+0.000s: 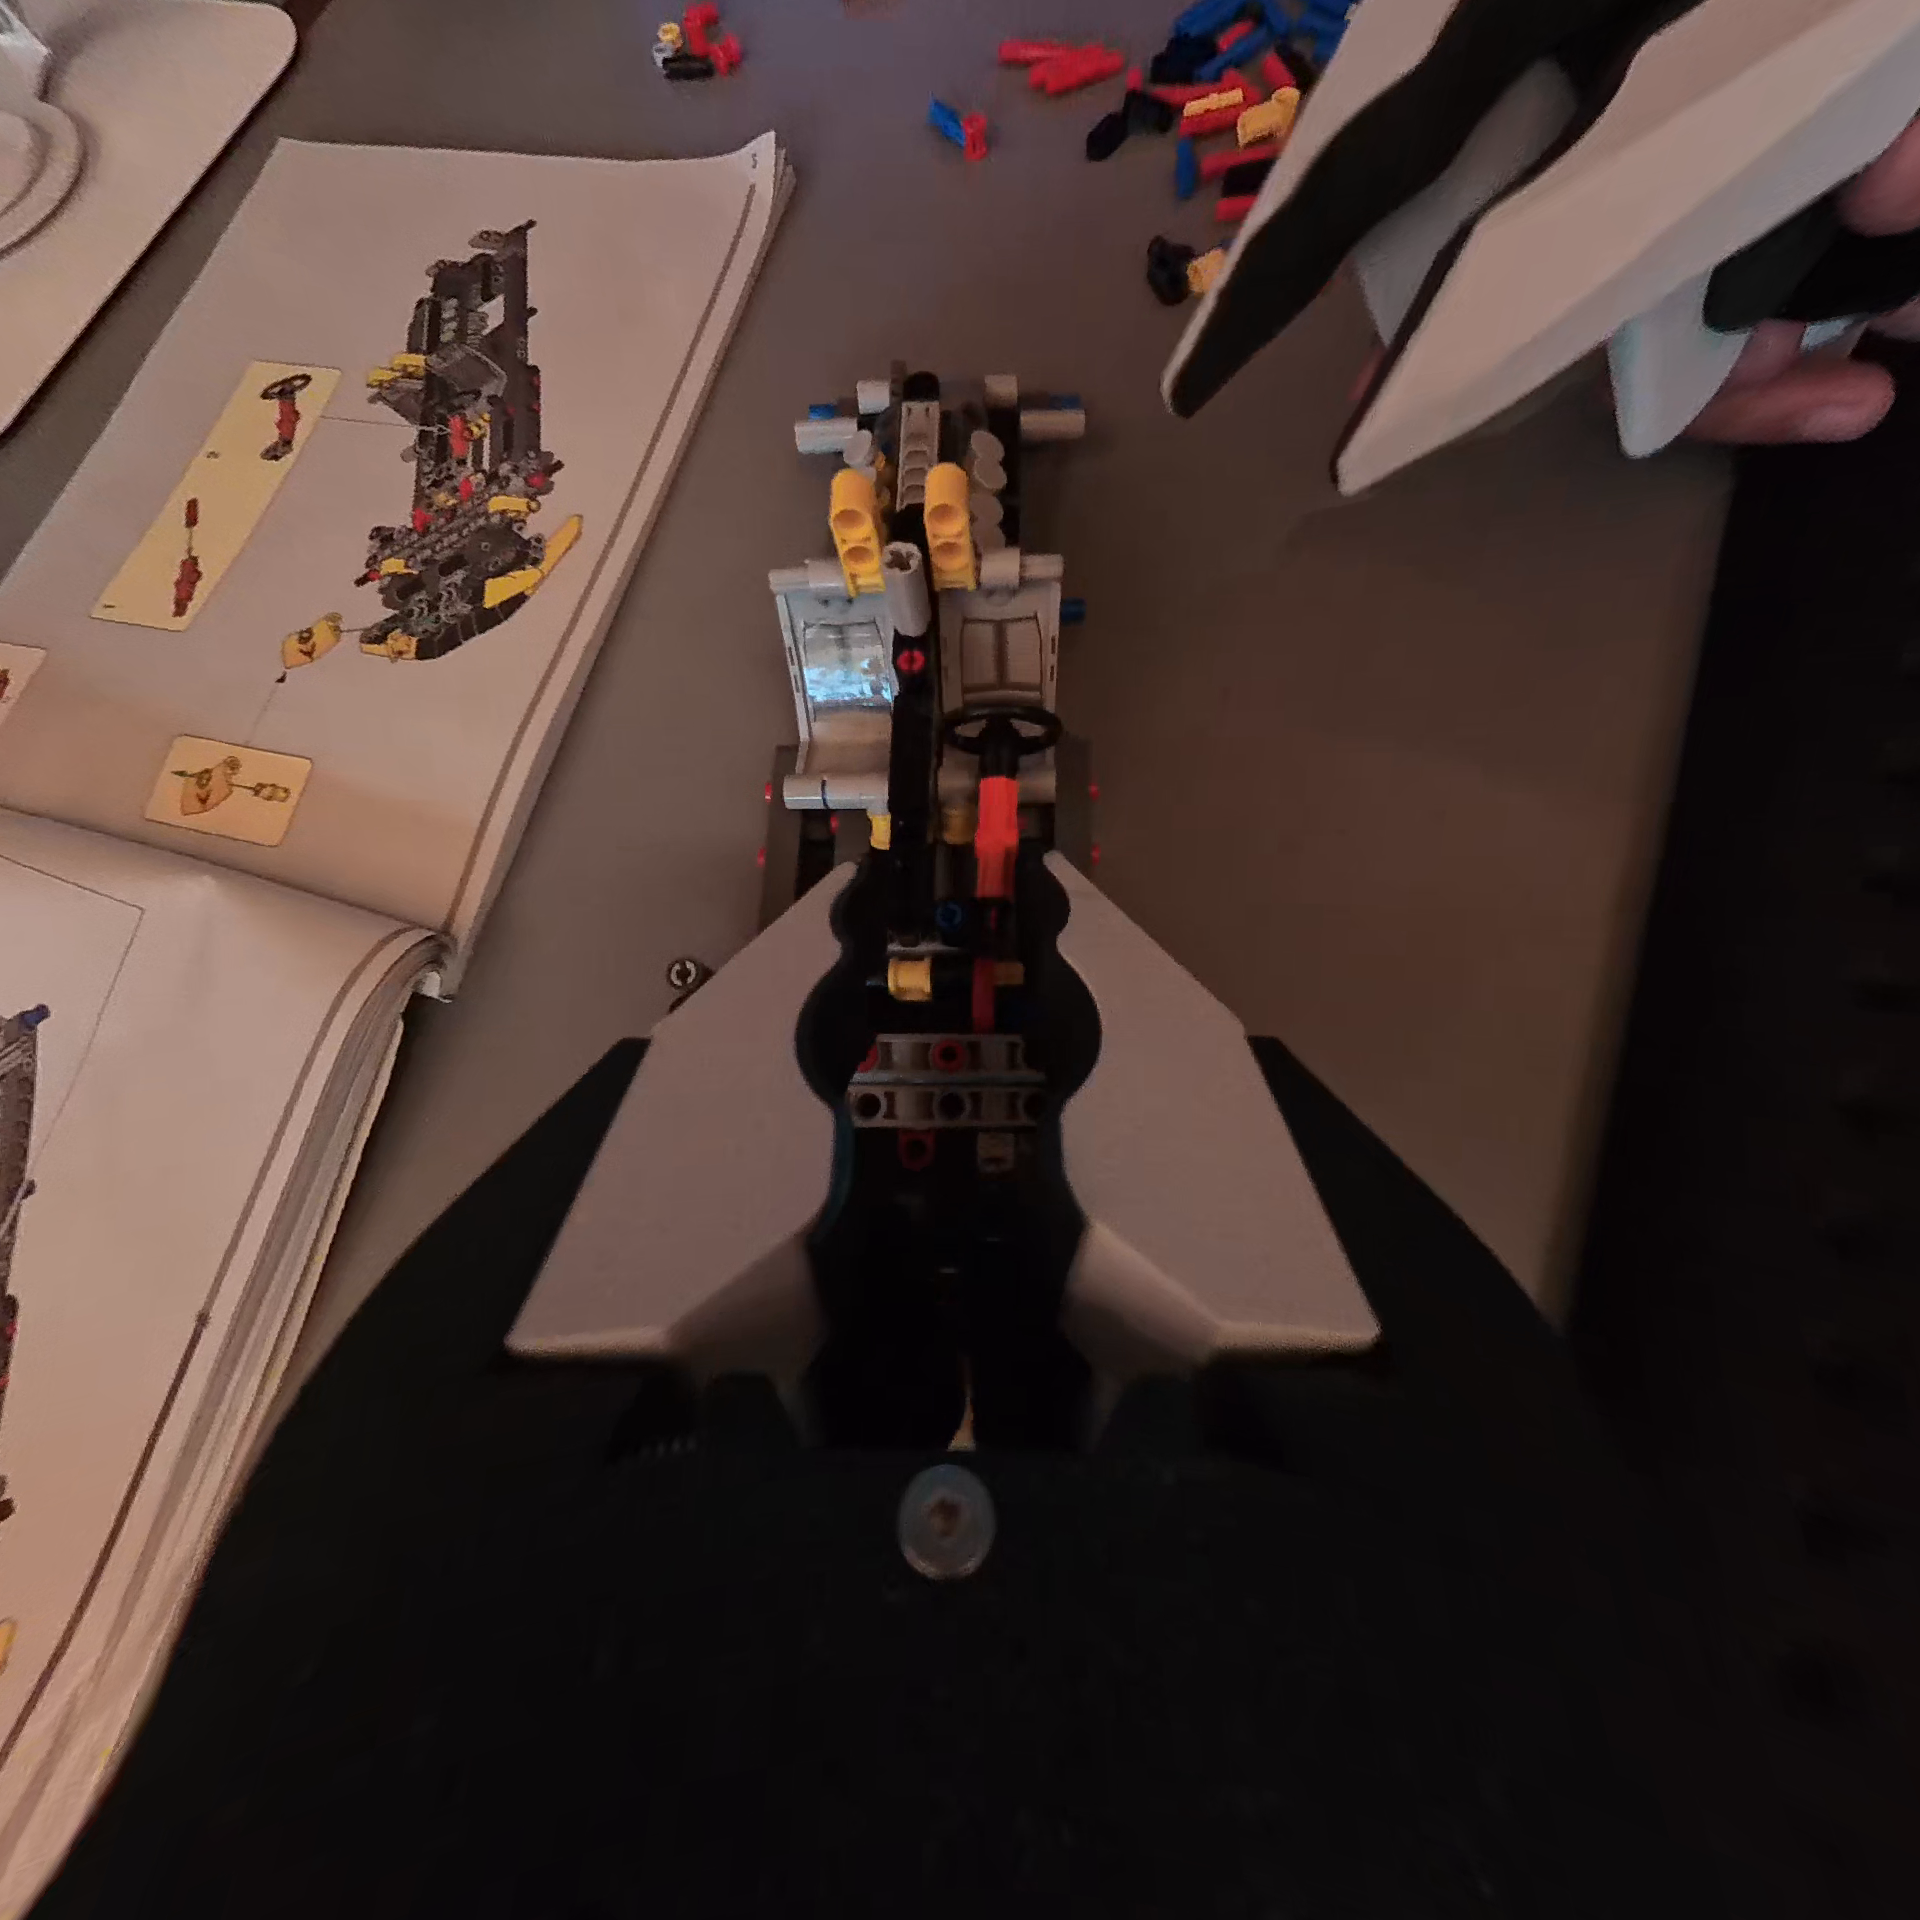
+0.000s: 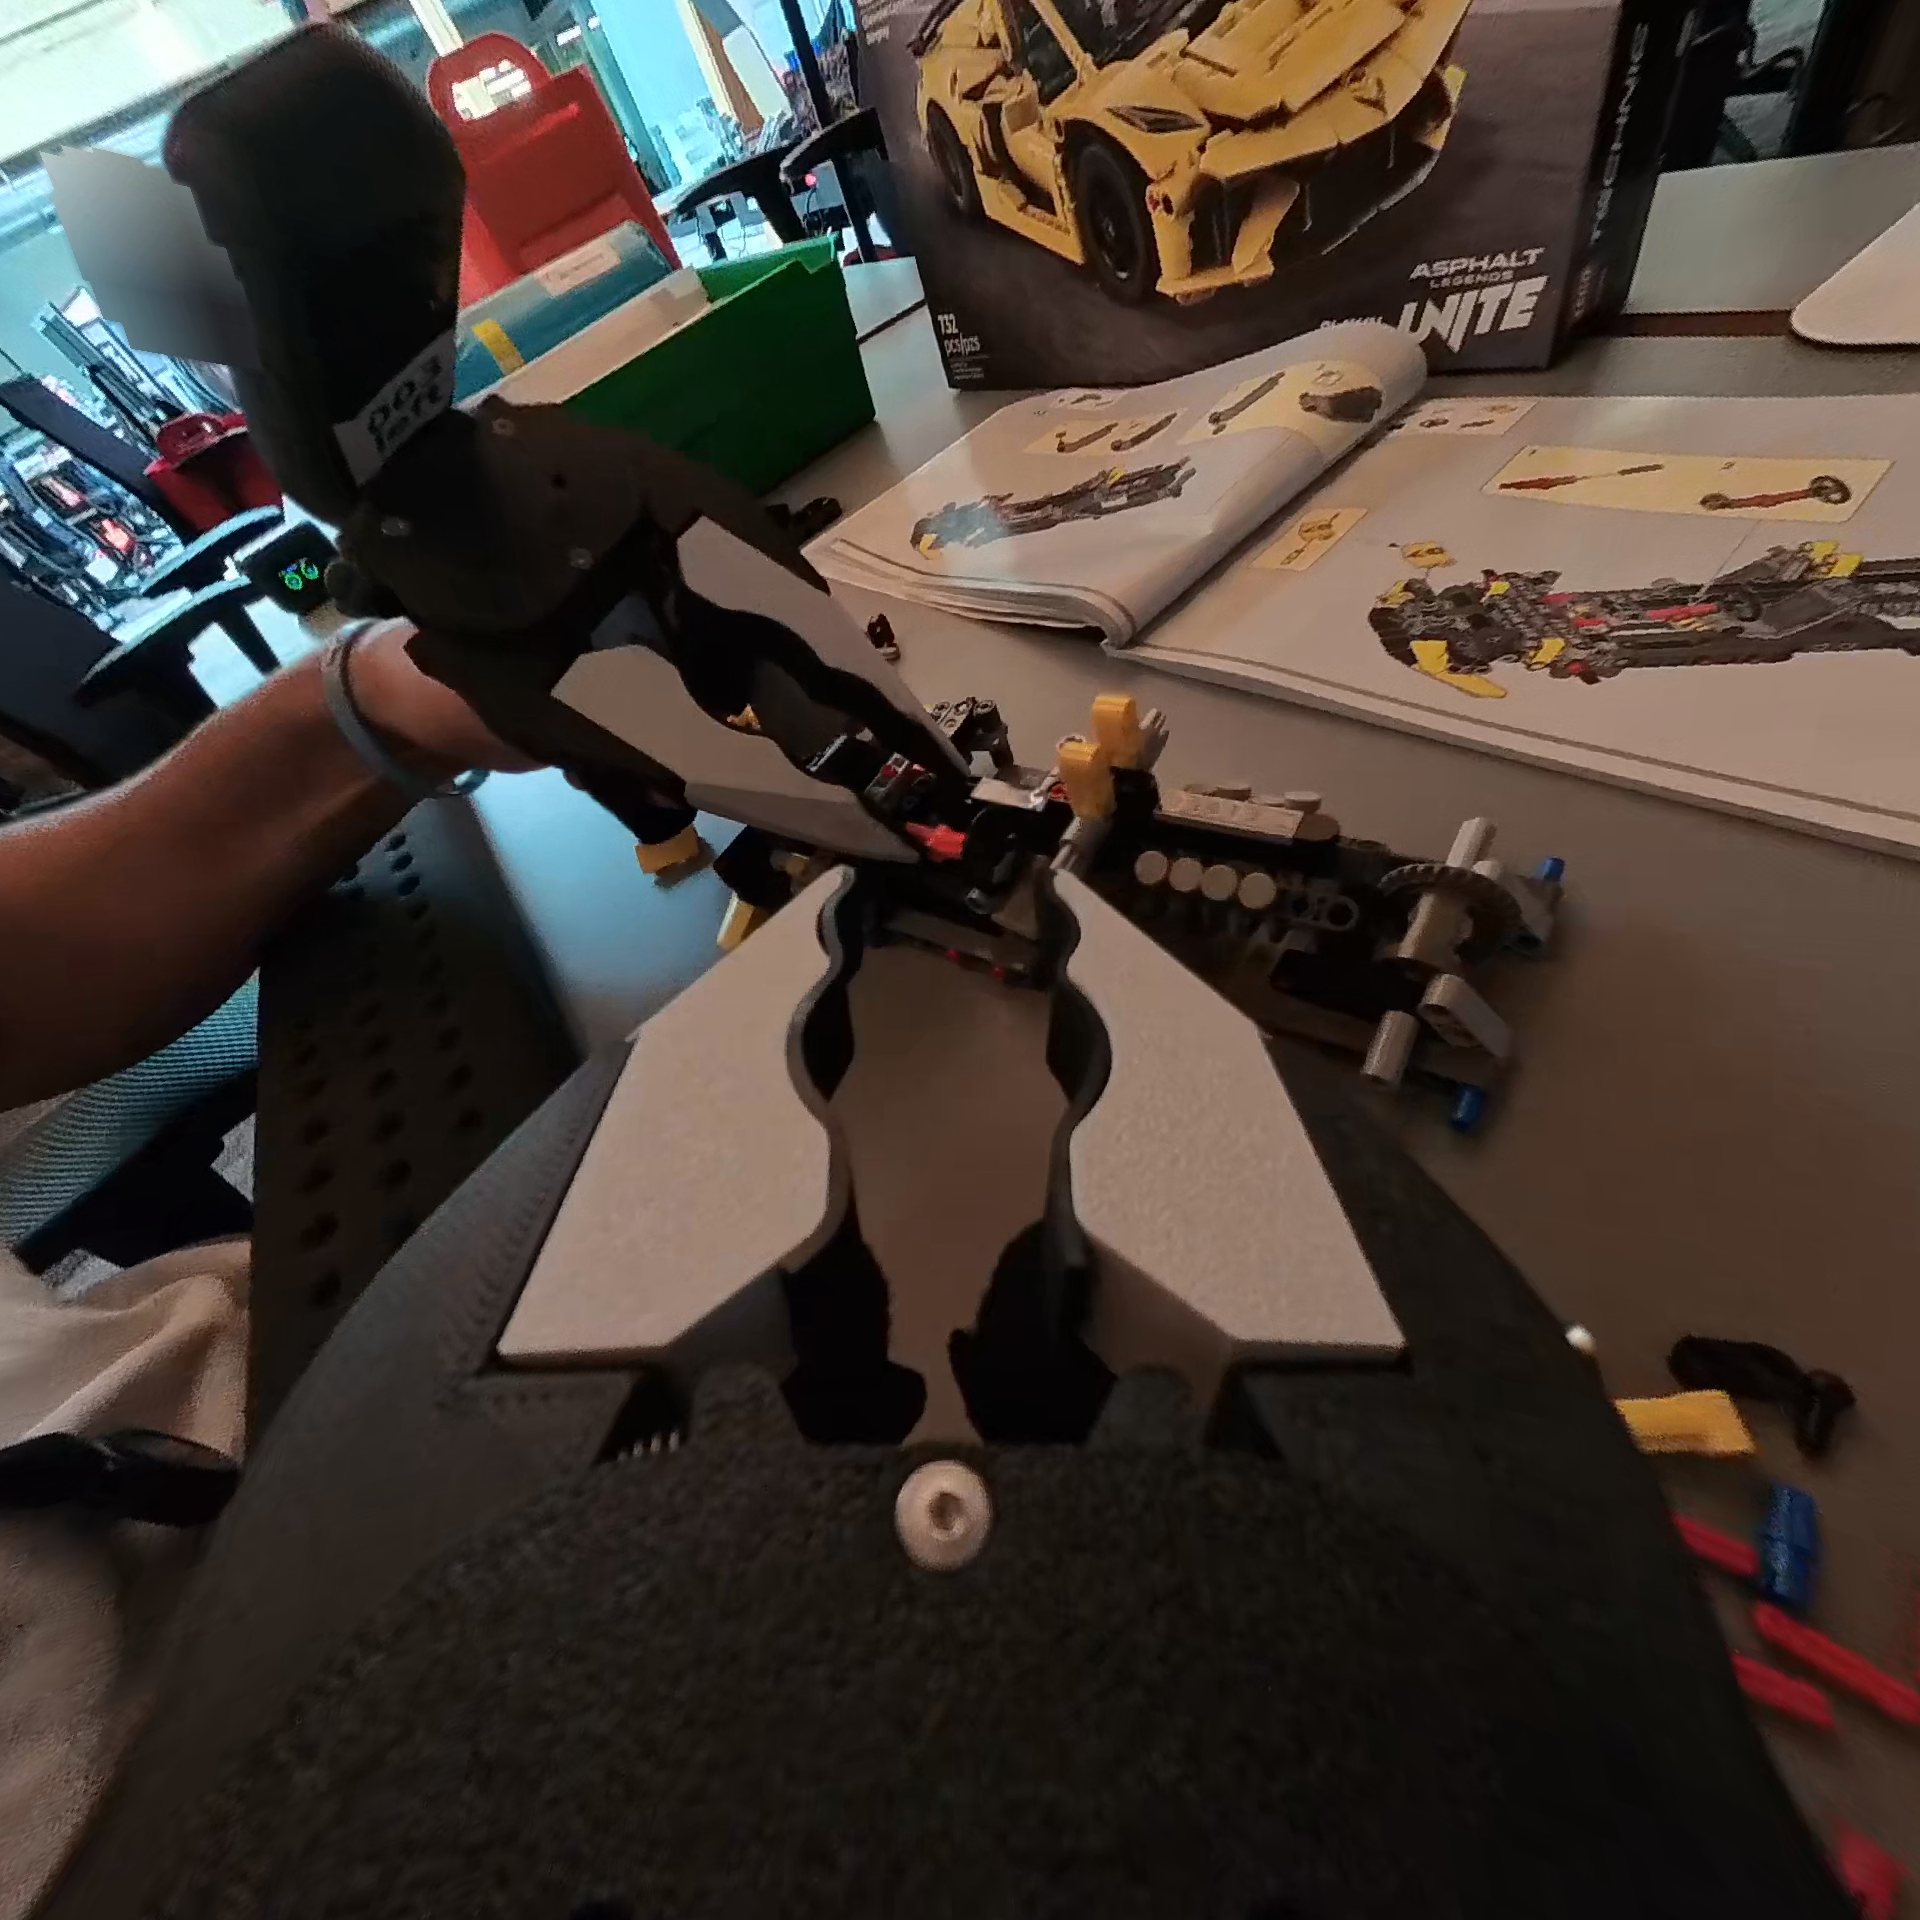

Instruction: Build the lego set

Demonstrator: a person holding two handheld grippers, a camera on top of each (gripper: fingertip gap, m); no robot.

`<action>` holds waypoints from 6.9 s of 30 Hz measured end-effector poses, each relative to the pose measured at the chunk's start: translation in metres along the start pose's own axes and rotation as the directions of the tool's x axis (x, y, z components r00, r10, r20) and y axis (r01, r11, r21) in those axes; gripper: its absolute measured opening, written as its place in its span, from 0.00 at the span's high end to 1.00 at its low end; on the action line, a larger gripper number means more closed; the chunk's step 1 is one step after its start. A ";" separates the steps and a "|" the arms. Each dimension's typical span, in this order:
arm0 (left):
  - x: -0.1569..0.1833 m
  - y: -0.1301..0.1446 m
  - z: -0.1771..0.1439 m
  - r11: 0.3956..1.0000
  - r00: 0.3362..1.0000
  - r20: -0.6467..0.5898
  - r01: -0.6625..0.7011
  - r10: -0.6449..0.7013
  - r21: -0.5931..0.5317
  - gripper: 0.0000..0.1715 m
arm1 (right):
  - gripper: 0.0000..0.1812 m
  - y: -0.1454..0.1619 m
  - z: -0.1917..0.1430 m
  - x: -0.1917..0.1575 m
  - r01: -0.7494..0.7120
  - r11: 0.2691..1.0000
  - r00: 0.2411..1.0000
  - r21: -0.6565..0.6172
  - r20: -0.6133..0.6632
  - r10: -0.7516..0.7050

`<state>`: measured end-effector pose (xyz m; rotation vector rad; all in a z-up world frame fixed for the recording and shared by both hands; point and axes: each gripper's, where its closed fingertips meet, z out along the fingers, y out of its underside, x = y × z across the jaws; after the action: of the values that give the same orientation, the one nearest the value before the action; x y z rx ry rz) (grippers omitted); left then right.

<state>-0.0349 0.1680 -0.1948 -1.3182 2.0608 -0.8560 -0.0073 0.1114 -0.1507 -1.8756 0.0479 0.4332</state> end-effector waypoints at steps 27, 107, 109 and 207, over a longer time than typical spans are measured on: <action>-0.001 -0.002 -0.001 0.997 0.999 -0.013 0.051 -0.050 0.050 0.90 | 0.86 0.025 0.020 -0.008 0.083 0.982 0.996 -0.170 0.033 -0.079; -0.079 -0.072 0.032 0.936 0.990 -0.006 0.132 -0.142 -0.326 0.76 | 0.85 -0.011 -0.035 0.100 -0.012 0.998 0.895 0.059 -0.445 0.037; -0.076 -0.082 0.066 0.926 0.996 -0.054 0.048 -0.073 -0.375 0.75 | 0.86 -0.012 -0.035 0.100 -0.029 0.997 0.901 0.077 -0.429 0.059; -0.175 0.105 -0.152 0.774 0.676 0.403 0.615 -0.617 0.155 1.00 | 0.86 -0.022 -0.004 0.075 0.071 0.997 0.937 -0.020 -0.341 -0.073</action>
<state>-0.1407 0.3961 -0.1564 -2.0447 1.2524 -0.7295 0.0690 0.1292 -0.1534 -1.9353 0.2100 0.0527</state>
